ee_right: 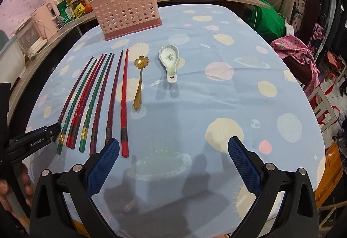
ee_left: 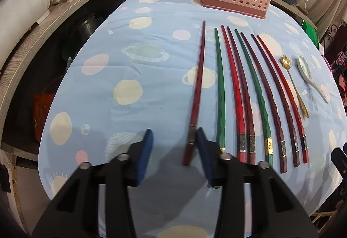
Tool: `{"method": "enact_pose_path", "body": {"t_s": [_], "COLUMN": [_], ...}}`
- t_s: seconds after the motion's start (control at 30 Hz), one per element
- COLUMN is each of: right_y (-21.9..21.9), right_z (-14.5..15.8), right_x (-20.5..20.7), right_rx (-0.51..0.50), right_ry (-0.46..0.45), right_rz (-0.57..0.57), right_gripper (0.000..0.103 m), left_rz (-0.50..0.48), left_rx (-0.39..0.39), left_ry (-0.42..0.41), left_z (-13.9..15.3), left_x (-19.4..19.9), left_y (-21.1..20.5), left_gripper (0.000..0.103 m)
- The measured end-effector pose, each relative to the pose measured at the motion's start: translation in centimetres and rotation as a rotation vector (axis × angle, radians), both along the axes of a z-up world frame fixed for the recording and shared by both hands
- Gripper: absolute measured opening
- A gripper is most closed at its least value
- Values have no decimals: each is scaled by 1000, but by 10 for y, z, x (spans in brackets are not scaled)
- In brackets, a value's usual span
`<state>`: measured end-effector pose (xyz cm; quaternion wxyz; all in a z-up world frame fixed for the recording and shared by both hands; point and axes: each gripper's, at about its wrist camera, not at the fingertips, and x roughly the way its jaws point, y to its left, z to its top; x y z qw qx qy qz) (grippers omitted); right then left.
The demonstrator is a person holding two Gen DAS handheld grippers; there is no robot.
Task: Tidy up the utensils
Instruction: 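Grasp a dark red chopstick with the left tool while the right tool grasps the white ceramic spoon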
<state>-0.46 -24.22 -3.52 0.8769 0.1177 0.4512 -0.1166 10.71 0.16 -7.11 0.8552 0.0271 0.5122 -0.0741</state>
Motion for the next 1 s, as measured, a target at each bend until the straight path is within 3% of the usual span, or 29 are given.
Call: {"method": "enact_pose_path", "body": {"t_s": [0.03,0.1,0.23,0.63,1.0], "right_y": [-1,-5,-21,-49,-54], "right_z": [1,5,8,-14,-26], "right_x": [3,12,32,84,95], "right_rx": [1,4,54,252,317], "right_ry": [-7,-25,-54,-30,-29], "right_rz": [2,2,-14,-15,-16], "right_gripper": [96,93,81,30,14], "left_rz": [-3,-12,-33,-36,-34], "left_rx": [-4,-14,-16,-11,-23], "left_ry": [3,9,8,13,19], "left_z": [0,1,1,1,0], "left_x": [1,1,-1,2,5], "left_y": [0,0,-5,-8,-7], "left_gripper": [19,11,8,8,8]}}
